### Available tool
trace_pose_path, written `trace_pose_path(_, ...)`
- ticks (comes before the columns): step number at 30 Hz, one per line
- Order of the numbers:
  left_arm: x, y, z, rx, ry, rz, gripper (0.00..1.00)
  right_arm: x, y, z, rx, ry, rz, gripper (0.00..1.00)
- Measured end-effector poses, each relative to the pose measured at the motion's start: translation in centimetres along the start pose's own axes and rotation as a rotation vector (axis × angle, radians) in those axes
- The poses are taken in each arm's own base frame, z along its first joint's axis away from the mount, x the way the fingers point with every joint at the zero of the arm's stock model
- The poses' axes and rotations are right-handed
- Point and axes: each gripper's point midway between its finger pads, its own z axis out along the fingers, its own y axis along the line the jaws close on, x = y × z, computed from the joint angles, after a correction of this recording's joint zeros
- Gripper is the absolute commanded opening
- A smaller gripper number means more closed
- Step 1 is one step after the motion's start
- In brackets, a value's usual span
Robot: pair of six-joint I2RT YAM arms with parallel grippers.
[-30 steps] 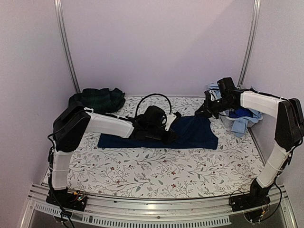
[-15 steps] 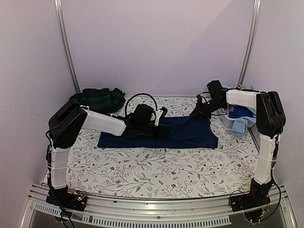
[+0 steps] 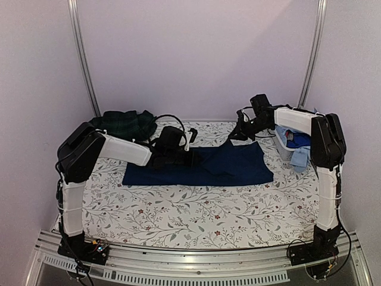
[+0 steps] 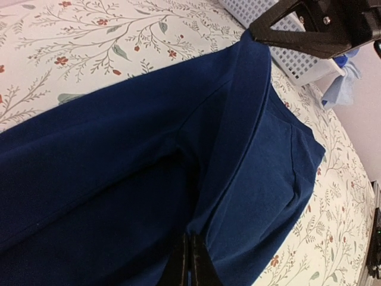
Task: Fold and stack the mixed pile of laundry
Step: Adjust the rectangle-folded T-shirt at the center of the board.
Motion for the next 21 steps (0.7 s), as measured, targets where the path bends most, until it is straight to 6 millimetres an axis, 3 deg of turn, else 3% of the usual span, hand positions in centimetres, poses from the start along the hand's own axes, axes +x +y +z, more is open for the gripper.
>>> trace_pose_path(5,-1.2,0.2,0.4,-0.007,-0.01,-0.012,0.0,-0.7,-0.3,0.9,0.0,0.0,-0.01,0.0)
trace_pose_path(15,1.1,1.6,0.7,-0.049,0.069,-0.051,0.0,1.0,-1.4,3.6,0.028,0.055,-0.008,0.0)
trace_pose_path(17,1.4,1.9,0.7,-0.06,0.082,-0.067,0.02,1.3,-1.4,3.9,0.03,0.061,-0.01,0.09)
trace_pose_path(21,2.1,2.9,0.5,-0.102,0.105,-0.104,0.22,1.6,-1.4,4.7,0.031,0.077,-0.015,0.39)
